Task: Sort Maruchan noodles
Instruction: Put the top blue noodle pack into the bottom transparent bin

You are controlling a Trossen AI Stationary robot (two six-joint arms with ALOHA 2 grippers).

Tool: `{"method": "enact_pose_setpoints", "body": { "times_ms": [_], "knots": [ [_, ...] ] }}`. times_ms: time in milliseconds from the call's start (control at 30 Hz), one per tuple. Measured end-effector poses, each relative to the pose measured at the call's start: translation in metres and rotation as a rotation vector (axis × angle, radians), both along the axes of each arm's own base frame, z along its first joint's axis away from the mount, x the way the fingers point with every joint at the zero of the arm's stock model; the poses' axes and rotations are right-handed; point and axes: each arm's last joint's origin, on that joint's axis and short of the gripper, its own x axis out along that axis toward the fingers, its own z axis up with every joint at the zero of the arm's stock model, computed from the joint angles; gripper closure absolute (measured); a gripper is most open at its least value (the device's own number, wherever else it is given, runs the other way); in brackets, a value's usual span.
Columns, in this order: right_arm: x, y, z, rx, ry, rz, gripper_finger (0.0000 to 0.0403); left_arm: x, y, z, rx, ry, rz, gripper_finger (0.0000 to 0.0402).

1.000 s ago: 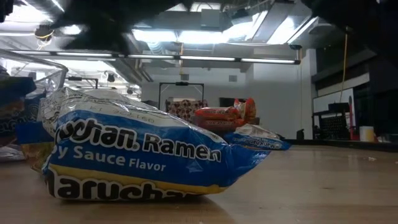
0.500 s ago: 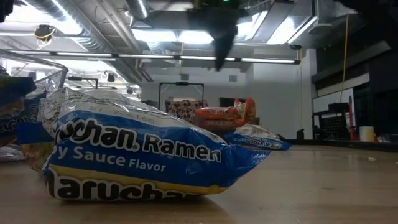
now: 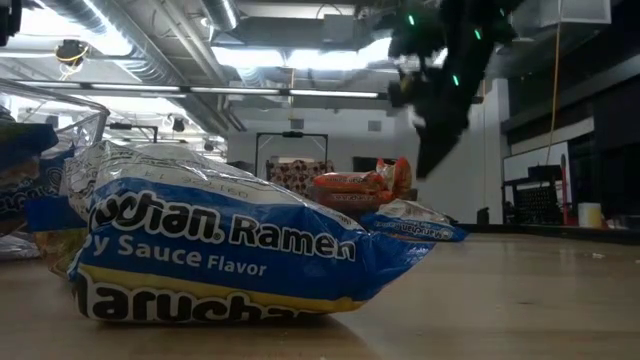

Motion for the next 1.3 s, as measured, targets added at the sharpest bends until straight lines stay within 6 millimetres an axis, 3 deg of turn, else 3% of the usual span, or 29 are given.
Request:
{"method": "enact_pose_setpoints", "body": {
  "times_ms": [167,467,567,700,900,1067,1300],
  "knots": [
    [-0.013,0.000,-0.042,-0.033,0.021,-0.023,0.0189,-0.006,0.006,0.003,-0.017,-0.022,0.008,0.0401],
    [-0.009,0.000,-0.055,-0.033,-0.022,-0.028,0.0026,-0.008,0.009,0.002,0.015,-0.010,0.013,0.0401],
    [-0.004,-0.002,-0.067,-0.063,0.016,-0.007,0.0008,-0.008,0.009,0.001,0.018,-0.005,0.012,0.0401],
    [0.001,-0.003,-0.083,-0.086,0.067,0.005,0.0024,-0.008,0.009,0.001,0.018,-0.003,0.009,0.0401],
    [0.006,-0.005,-0.084,-0.107,0.098,-0.080,0.0065,-0.008,0.009,0.001,0.018,-0.003,0.010,0.0401],
    [0.006,-0.010,-0.078,-0.199,0.123,-0.163,0.0141,-0.008,0.009,0.001,0.020,-0.002,0.010,0.0401],
    [0.012,-0.009,-0.073,-0.164,0.090,-0.171,0.0273,-0.008,0.009,0.001,0.019,-0.002,0.008,0.0401]
  ]
}}
